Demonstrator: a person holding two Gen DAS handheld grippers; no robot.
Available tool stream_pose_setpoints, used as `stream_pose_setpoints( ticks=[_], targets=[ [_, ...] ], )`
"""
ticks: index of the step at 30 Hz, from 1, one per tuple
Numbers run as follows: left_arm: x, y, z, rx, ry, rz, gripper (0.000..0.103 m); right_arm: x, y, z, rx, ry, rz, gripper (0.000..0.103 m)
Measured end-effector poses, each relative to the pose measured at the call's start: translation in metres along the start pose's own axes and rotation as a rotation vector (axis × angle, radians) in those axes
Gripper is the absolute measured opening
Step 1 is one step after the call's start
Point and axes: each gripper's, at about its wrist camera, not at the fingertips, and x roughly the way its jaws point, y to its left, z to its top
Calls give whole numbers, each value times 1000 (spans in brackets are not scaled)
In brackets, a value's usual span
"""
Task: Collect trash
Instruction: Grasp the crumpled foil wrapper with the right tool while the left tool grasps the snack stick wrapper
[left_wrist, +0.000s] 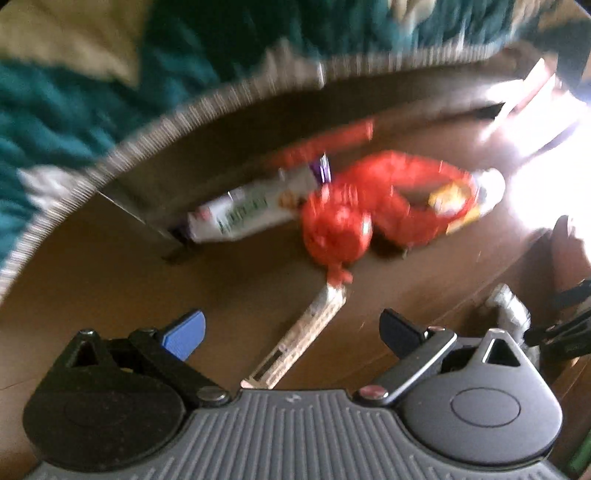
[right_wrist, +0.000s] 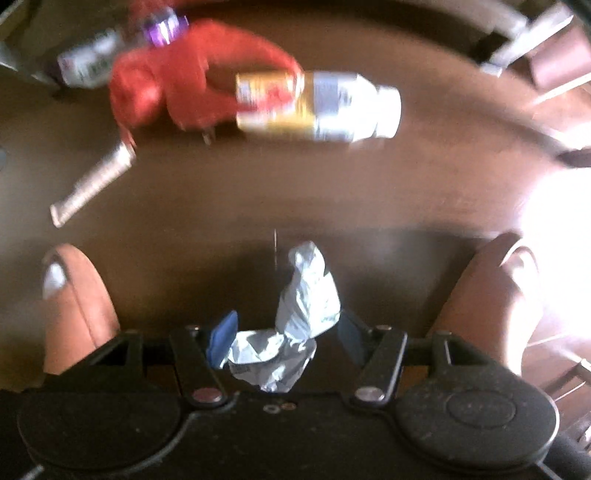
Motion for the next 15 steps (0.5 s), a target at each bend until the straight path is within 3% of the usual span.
stream_pose_setpoints(
  ticks=[8,11,13,15],
  targets=[
    [83,-1,-11,1,99,-20,100,51,-11,0,79,110,-8,60],
    [102,-1,-13,22,124,-16,87,67,-17,-2,104,147,-14,60],
    [112,-3,-17,47,144,-9,72,73,-20,-4,123,152,2,60],
    [118,-5,-20,70,147,-17,66,77,-23,-4,141,152,26,60]
  ],
)
